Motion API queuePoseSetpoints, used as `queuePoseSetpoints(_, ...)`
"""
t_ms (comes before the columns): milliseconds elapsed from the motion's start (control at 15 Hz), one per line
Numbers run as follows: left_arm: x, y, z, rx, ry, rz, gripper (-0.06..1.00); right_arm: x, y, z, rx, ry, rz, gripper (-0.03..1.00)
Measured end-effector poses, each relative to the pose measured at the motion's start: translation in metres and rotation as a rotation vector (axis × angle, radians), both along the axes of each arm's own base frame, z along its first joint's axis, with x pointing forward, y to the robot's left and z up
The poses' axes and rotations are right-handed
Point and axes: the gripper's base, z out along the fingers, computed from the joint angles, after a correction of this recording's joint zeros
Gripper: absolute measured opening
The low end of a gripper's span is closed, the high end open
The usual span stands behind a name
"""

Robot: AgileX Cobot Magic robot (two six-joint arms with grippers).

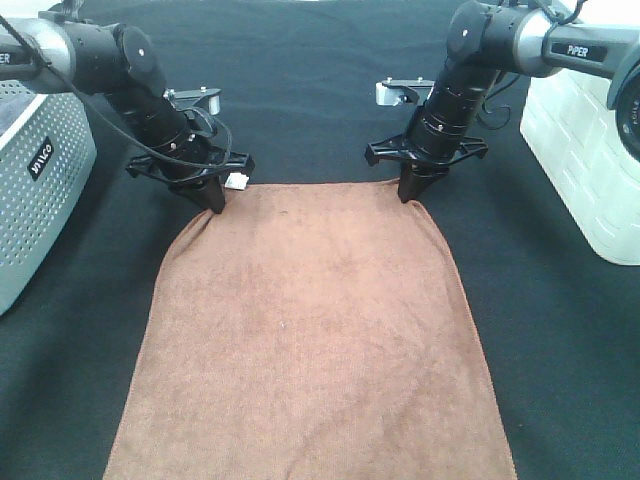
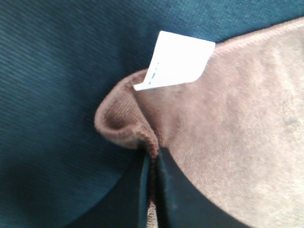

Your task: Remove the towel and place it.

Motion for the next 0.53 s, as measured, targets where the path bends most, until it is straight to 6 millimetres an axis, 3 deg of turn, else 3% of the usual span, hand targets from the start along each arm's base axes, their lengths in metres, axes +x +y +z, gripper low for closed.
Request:
queuePoseSetpoints(133,0.007,-0.001,0.012,-0.002,-0.047,-0.004,0.0,0.007,-0.001,0.006,-0.003,-0.085,-0.008,0.01)
queuePoseSetpoints(333,0.025,-0.003,0.038,-0.014,-0.199,0.005,0.0,0.024,0.0,0.041,0.011,-0.325,-0.025,0.01)
queuePoseSetpoints(533,0.039,-0.004,0.055,-0.033,-0.352,0.03,0.0,0.039,0.0,0.061,0.009,-0.486,-0.027,0.01)
